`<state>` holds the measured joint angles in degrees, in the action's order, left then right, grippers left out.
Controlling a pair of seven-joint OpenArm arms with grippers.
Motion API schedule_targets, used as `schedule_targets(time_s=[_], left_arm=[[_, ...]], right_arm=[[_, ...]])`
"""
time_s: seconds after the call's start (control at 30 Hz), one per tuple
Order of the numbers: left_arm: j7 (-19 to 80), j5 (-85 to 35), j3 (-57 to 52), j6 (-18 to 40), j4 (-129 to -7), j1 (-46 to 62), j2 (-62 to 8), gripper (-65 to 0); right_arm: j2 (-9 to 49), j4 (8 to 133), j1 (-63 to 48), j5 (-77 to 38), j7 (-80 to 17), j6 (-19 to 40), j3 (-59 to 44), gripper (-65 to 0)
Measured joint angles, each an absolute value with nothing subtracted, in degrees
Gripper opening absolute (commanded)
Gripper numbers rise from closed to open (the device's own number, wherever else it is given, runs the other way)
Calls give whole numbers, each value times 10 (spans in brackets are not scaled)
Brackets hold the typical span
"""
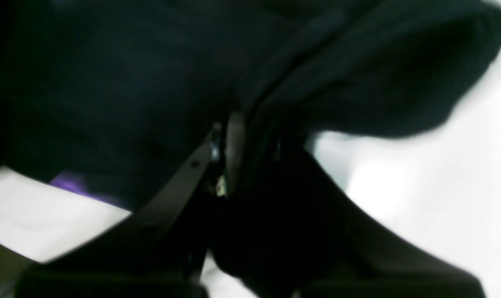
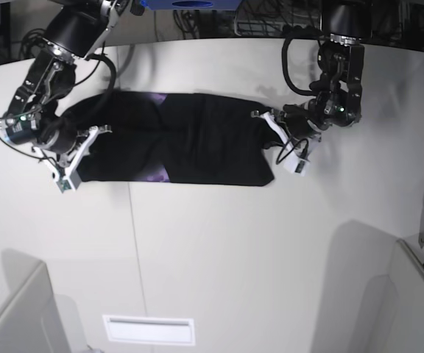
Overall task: Fold the T-shirt properly
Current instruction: 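Lower both grippers and grasp the two ends of the black strip, then fold the strip end over with the right gripper toward the left gripper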
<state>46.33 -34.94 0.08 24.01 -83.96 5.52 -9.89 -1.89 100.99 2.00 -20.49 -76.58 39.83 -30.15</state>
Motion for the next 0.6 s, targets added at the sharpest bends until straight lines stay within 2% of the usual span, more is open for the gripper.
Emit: schedule_targets(time_s=[0.07,0.17,0.33,0.5,0.6], left_arm=[[463,-347,15,240,-841,53,-98,-650],[462,-352,27,209,-844,53,-99,-650],[463,-352,31,199,-850,53,-99,-650],[471,-346,32,197,-858,54,-99,-650],[471,-347,32,197,-858,55,-99,-650]], right_arm=[[-31,1049,20,-203,-784,397,-280,-650],[-52,1097,17,-196,-809,398,-257,-650],[-75,1114,16,-199,-810,397,-203,-650],[-78,1114,8,-201,-797,340,-127,-650],[-78,1114,8,-248,-773,289,-89,-650]])
